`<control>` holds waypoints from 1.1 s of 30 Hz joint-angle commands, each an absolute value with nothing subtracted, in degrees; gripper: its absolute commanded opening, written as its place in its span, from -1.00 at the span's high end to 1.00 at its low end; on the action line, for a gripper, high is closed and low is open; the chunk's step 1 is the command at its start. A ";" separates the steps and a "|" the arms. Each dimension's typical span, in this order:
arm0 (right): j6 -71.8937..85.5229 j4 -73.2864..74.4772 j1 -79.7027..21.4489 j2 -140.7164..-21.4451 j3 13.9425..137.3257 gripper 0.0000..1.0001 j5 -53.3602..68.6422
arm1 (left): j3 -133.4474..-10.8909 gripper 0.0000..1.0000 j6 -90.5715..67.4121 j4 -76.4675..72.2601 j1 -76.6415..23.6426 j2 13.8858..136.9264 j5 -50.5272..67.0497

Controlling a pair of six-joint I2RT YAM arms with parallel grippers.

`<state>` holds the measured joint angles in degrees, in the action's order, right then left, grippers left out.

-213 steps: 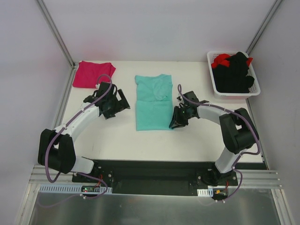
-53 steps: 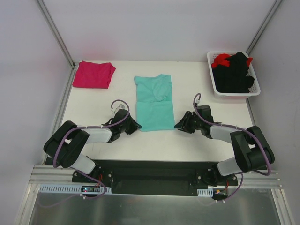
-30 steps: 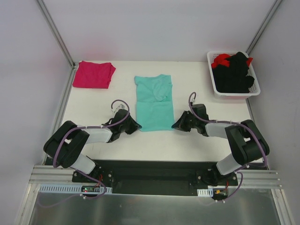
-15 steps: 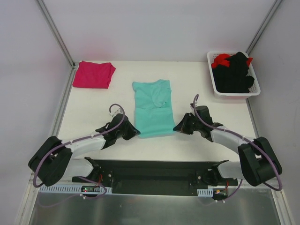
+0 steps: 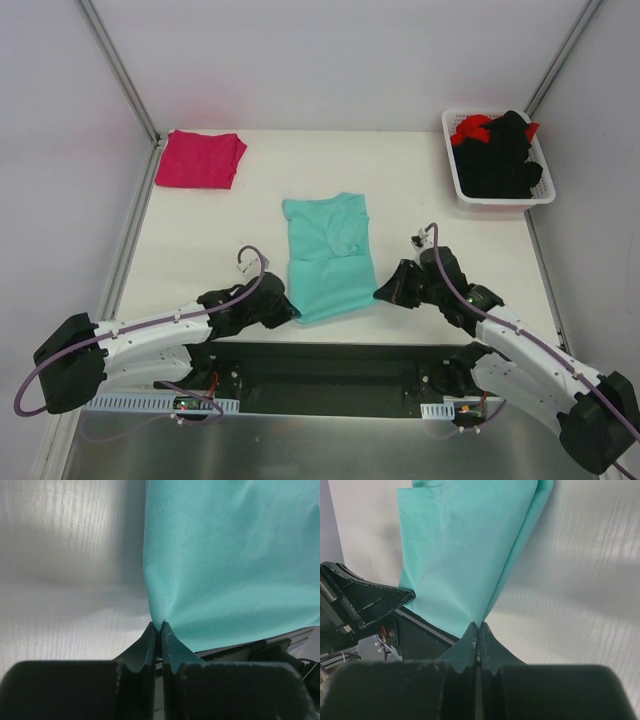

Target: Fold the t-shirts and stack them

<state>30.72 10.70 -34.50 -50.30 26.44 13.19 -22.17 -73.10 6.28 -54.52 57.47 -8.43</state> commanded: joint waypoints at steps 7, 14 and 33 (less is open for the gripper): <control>31.91 24.61 -35.95 -43.50 32.86 0.98 6.15 | -33.12 1.00 -76.20 26.35 -57.31 53.62 -19.59; 29.71 27.42 -36.12 -45.70 38.76 0.98 4.40 | -43.06 1.00 -73.83 34.45 -57.30 52.12 -25.22; 23.82 23.38 -34.72 -60.11 48.95 0.98 2.55 | -53.96 1.00 -65.66 35.69 -50.45 62.31 -30.41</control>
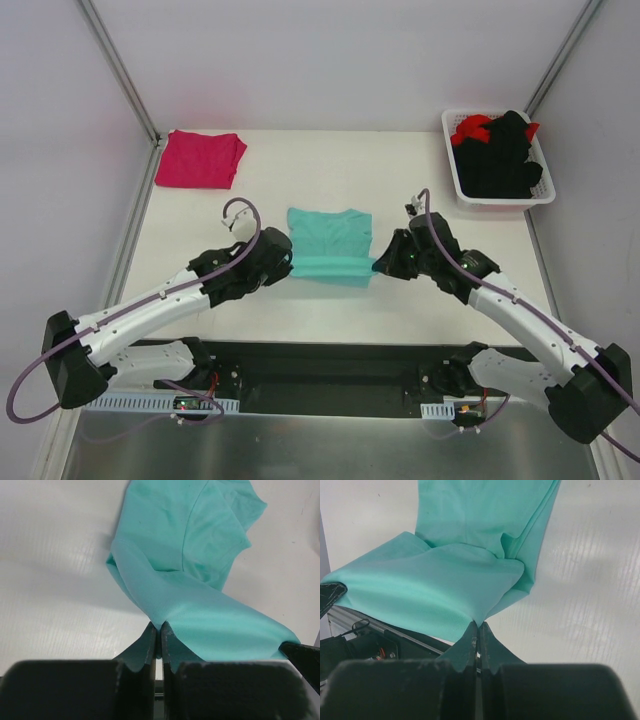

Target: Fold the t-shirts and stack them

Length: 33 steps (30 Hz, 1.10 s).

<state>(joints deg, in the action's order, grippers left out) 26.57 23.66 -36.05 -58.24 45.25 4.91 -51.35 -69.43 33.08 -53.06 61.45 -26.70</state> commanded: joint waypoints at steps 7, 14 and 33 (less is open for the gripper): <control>22.50 22.06 -32.35 -63.72 50.45 0.98 4.13 | -55.37 1.00 -61.62 33.06 -45.36 64.86 -27.43; 21.45 21.36 -30.68 -65.56 51.15 0.98 5.10 | -56.95 1.00 -58.98 30.33 -43.07 69.60 -25.31; 17.93 16.97 -26.54 -75.30 55.19 0.98 8.79 | -60.29 1.00 -55.02 23.47 -37.62 79.89 -20.92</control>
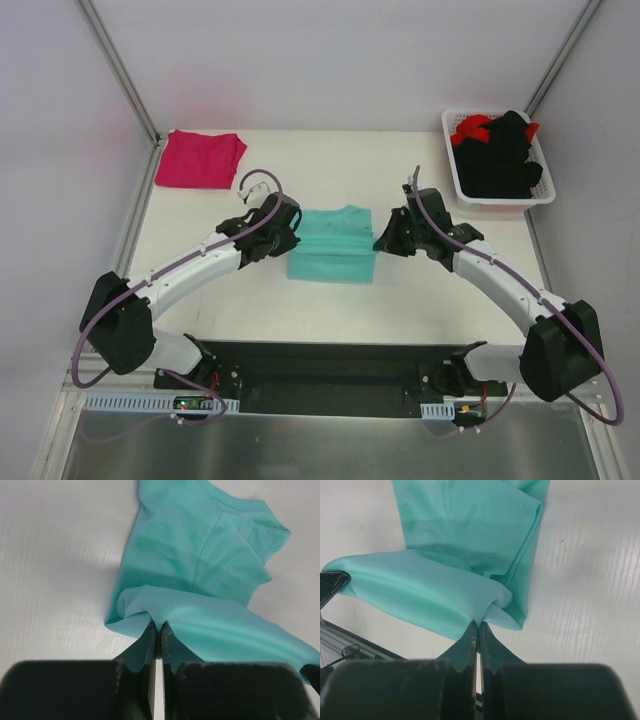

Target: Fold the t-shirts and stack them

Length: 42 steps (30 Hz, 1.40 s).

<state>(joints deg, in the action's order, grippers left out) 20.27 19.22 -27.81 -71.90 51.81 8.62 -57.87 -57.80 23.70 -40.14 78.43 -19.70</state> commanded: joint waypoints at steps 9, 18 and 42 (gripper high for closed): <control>16.00 14.94 -24.08 -86.91 65.91 0.98 13.18 | -65.47 1.00 -51.77 21.62 -32.88 86.04 -18.72; 15.03 14.85 -21.97 -94.13 72.06 0.98 15.38 | -70.22 1.00 -49.22 19.95 -30.24 93.42 -16.09; 10.20 13.89 -17.05 -113.20 89.91 0.98 25.57 | -83.93 1.00 -43.16 15.82 -21.89 106.96 -12.22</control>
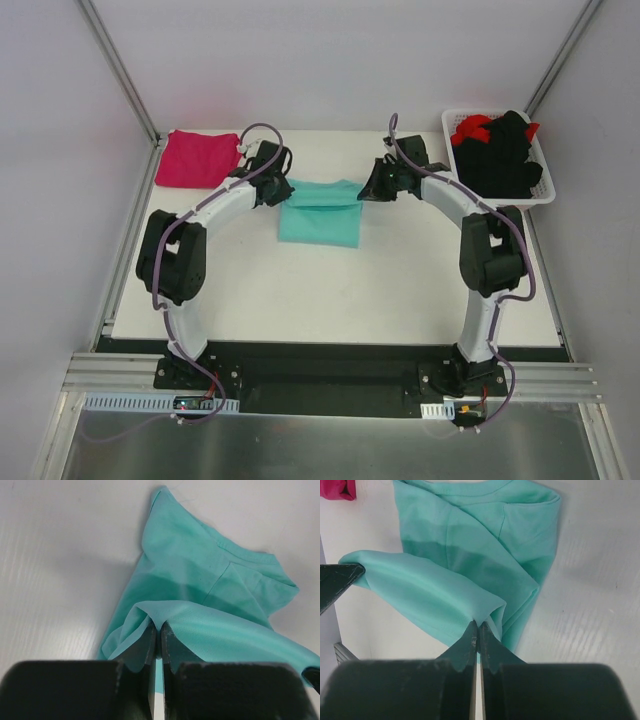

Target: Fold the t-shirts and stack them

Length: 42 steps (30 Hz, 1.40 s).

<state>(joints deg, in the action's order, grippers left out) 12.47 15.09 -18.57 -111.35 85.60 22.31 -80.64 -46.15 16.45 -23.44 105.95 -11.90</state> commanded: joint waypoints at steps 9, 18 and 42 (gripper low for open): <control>10.02 13.01 -16.96 -107.23 86.13 0.98 25.40 | -83.85 1.00 -41.75 15.82 -21.88 102.75 -11.34; 11.34 14.85 -18.80 -96.95 77.89 0.98 25.22 | -72.70 1.00 -43.68 16.08 -22.85 91.17 -9.67; 20.83 32.16 -34.01 -54.85 49.39 0.98 10.64 | -50.09 1.00 -54.23 31.11 -41.31 57.75 -14.50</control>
<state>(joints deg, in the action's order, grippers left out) 19.11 27.55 -33.01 -58.96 50.09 15.38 -50.35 -51.75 26.81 -40.34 60.27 -9.61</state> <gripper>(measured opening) 0.018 0.014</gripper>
